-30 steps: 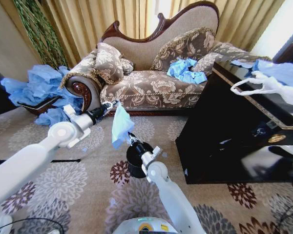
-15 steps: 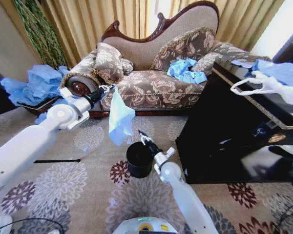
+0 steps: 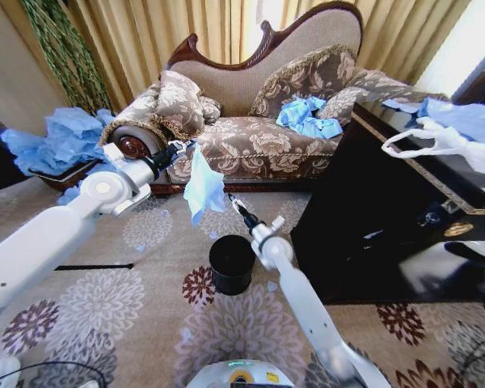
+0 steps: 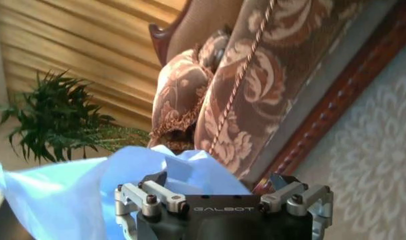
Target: Place a garbage bag over the trash bin.
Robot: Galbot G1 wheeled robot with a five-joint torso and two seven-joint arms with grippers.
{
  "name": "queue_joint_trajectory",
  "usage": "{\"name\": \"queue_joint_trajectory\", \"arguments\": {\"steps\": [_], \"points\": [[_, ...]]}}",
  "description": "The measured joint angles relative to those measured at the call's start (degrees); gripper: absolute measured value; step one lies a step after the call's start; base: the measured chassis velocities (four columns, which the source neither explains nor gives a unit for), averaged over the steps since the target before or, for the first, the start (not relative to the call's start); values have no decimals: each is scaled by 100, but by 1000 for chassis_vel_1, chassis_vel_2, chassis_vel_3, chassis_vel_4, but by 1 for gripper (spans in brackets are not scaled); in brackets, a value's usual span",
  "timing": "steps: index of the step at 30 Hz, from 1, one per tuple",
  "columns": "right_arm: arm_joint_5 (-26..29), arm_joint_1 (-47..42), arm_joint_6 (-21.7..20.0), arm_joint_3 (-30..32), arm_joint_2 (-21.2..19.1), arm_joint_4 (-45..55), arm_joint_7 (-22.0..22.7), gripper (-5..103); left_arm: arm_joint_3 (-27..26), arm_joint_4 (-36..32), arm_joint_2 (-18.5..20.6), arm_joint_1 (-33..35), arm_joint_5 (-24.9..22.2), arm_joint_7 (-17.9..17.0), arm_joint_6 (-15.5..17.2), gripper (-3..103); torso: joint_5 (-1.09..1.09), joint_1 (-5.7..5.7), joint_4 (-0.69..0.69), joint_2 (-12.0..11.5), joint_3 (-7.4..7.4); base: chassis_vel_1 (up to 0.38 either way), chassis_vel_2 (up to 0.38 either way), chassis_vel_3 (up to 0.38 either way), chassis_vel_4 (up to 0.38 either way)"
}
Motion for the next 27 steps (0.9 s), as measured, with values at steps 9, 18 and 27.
{"name": "queue_joint_trajectory", "arguments": {"steps": [9,18,27], "points": [[498,56,-550,-194,-67,101,370,100,286,201,-242,-322,37,2,-7,0,0,0,-3,0,0,0,0,0,0],[546,81,-593,-238,84,-5,514,100,671,314,-434,-717,36,-7,-23,0,0,-1,-1,0,0,0,0,0,0],[699,-263,-593,-208,112,471,642,100,723,334,-455,-800,27,-149,-81,0,0,-1,-2,0,0,0,0,0,0]]}}
